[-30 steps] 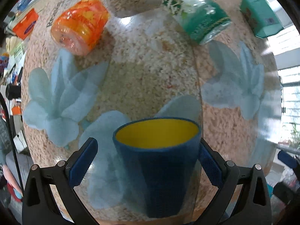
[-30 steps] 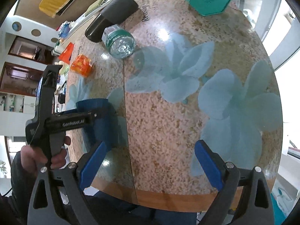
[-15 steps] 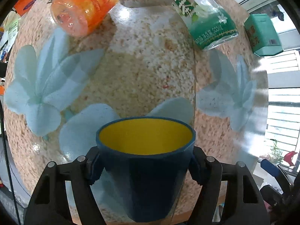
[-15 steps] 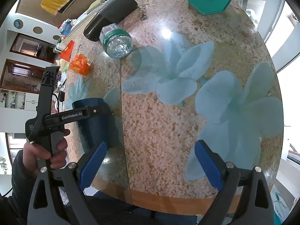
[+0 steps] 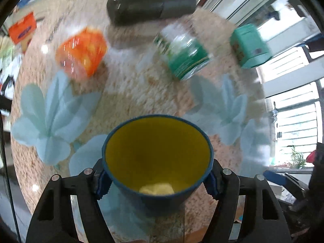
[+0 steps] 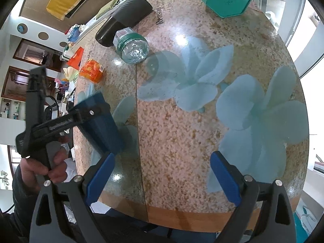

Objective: Flip cup upright
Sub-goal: 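Rotate the held cup with the left tool so its opening faces up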

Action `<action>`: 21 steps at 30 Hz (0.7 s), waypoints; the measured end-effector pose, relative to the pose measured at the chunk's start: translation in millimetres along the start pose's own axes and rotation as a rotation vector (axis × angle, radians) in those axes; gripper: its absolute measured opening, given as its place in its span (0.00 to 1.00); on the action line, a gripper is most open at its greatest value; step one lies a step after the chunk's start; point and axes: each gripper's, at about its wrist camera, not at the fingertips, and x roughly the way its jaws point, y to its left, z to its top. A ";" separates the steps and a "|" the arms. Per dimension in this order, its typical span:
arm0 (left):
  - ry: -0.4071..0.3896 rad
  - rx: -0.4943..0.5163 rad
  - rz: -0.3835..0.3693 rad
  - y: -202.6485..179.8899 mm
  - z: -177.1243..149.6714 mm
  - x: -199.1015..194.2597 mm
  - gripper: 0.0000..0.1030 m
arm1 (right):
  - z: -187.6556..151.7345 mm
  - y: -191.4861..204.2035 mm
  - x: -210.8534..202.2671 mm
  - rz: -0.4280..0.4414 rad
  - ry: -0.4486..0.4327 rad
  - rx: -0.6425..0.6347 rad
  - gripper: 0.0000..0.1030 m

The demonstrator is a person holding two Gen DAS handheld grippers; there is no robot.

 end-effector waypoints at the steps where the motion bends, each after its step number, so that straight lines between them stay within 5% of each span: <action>1: -0.021 0.010 -0.005 -1.3 -1.4 -4.9 0.74 | -0.8 0.6 -0.4 0.000 -0.004 -0.002 0.92; 10: -0.239 0.136 0.047 -35.0 8.4 -41.9 0.74 | -0.4 10.7 -13.3 -0.009 -0.113 -0.046 0.92; 21: -0.378 0.230 0.111 -56.4 -3.0 -21.0 0.74 | -2.0 11.6 -16.7 -0.009 -0.272 -0.069 0.92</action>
